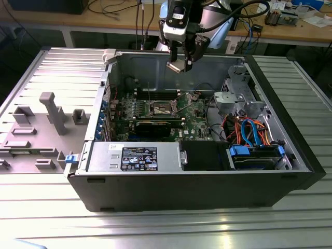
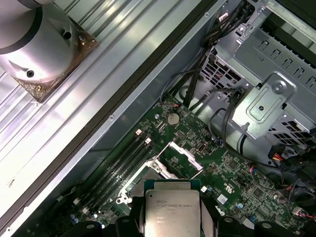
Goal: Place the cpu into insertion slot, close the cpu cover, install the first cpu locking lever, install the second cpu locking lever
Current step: 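Place the cpu into insertion slot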
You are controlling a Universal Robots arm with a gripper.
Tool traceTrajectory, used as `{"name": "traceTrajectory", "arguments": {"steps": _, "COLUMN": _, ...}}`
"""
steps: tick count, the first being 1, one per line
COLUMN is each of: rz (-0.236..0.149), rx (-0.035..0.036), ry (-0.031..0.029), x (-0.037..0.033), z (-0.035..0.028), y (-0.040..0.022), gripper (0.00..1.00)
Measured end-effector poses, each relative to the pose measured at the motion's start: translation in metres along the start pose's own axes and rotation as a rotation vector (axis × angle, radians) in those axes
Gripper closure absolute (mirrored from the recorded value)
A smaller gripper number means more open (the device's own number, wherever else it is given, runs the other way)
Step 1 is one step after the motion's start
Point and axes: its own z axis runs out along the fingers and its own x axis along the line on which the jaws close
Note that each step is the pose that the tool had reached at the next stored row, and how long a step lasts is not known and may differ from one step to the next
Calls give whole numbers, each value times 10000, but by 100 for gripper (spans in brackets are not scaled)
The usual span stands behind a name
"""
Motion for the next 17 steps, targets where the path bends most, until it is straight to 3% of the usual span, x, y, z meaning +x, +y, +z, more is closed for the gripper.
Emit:
{"name": "traceTrajectory", "arguments": {"steps": 4, "rz": 102, "rx": -1, "ry": -9, "x": 0, "z": 0, "y": 0, "gripper": 46}}
{"name": "traceTrajectory", "arguments": {"steps": 9, "rz": 697, "rx": -12, "ry": -59, "x": 0, "z": 3, "y": 0, "gripper": 46}}
{"name": "traceTrajectory", "arguments": {"steps": 17, "rz": 725, "rx": -12, "ry": -61, "x": 0, "z": 3, "y": 0, "gripper": 46}}
